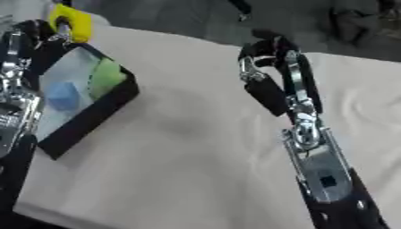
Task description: Pick up the objects with one hand, pass them to the other hand, and then place them into the box on the other side of the table.
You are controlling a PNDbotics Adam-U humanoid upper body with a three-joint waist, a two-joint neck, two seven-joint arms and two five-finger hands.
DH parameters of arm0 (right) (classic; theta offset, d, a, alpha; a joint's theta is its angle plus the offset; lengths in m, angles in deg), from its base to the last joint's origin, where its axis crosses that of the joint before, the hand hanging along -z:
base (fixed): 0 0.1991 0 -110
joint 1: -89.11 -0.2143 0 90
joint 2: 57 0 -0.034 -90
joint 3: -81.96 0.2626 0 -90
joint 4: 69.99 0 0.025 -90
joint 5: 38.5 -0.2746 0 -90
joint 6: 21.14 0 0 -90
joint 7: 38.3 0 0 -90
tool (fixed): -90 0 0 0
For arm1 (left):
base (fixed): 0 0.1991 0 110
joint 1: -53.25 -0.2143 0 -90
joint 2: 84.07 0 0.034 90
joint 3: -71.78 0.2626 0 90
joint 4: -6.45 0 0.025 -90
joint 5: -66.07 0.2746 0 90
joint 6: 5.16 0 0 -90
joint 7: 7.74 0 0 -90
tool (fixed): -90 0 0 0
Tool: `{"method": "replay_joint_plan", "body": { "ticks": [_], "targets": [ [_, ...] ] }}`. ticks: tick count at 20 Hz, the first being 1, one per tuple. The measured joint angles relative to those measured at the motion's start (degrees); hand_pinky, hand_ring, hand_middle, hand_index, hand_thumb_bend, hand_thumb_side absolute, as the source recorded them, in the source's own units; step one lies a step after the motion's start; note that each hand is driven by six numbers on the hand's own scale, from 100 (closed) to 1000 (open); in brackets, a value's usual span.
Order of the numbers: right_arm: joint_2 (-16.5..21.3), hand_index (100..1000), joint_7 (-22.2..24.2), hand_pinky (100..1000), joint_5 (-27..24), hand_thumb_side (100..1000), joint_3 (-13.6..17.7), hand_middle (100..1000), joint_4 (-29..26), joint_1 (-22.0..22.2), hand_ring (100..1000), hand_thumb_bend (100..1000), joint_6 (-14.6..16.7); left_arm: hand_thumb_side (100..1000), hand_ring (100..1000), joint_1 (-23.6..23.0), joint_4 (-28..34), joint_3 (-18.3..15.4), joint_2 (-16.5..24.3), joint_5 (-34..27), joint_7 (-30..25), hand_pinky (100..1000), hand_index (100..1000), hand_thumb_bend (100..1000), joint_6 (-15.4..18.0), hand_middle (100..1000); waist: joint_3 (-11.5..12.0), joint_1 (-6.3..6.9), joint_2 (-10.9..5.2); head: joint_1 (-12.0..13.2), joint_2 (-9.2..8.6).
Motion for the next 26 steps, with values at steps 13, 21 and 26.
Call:
{"method": "replay_joint_plan", "body": {
  "ticks": [13,21,26],
  "targets": [
    [0.0,790,-0.5,654,0.1,516,0.0,585,0.0,0.0,693,100,0.0,100,1000,0.0,-1.7,-1.4,-0.4,1.0,2.3,949,746,100,-10.8,961,0.1,0.00,0.00,0.3,0.00],
    [0.0,790,-0.5,654,0.5,515,0.0,585,-0.5,0.0,674,100,0.0,100,1000,0.0,-1.9,-1.5,-0.4,2.6,1.4,1000,859,200,-12.5,1000,0.0,0.00,0.00,-0.8,0.14],
    [0.0,790,-0.5,653,0.6,514,0.0,585,-0.7,0.0,671,100,0.0,100,1000,0.0,-1.6,-1.4,-0.4,3.9,0.8,1000,866,202,-13.1,1000,0.0,0.00,0.00,-1.7,0.70]
  ]
}}
